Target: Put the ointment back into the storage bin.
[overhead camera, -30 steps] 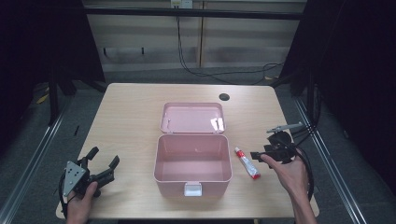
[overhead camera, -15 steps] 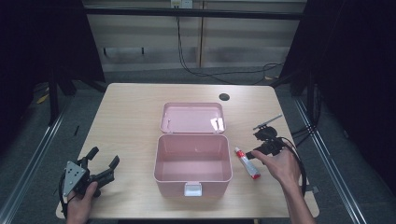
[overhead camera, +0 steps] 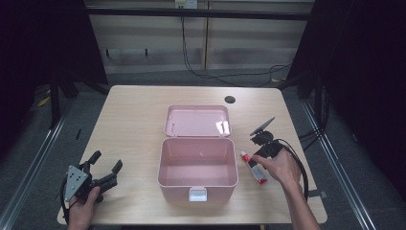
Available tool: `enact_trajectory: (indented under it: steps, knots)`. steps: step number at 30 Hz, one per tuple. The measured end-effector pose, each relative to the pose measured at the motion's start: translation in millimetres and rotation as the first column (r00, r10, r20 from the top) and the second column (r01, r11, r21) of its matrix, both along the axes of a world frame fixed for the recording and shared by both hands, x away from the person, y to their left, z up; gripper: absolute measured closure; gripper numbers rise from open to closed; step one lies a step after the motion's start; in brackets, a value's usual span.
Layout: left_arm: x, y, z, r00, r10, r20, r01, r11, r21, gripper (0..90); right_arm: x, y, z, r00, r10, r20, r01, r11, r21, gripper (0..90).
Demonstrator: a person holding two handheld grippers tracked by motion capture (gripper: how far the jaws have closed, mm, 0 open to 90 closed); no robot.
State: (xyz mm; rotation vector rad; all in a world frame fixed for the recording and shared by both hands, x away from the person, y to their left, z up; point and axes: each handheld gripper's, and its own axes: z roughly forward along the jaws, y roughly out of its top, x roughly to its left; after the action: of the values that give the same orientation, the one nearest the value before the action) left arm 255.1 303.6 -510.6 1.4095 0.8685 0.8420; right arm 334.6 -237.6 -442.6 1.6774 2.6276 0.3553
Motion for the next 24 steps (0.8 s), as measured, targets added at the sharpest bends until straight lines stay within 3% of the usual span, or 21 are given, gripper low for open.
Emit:
enact_trajectory:
  steps: [11,19,24]
  knots:
    - [0.0,0.1,0.0,1.0,0.0,0.0,0.0,1.0,0.001,15.8,10.6,12.8,-12.6,0.9969,0.03,-0.073,-0.035,0.997,-0.068,59.6]
    - [-0.2,-0.4,-0.1,1.0,-0.005,-0.001,0.005,1.0,-0.006,15.8,12.6,19.4,-22.6,0.9942,0.035,-0.102,-0.048,0.99,-0.129,64.0]
    - [-0.2,-0.4,-0.1,1.0,-0.005,-0.001,0.005,1.0,-0.006,15.8,13.9,23.9,-25.3,0.9935,0.041,-0.106,-0.056,0.988,-0.142,66.8]
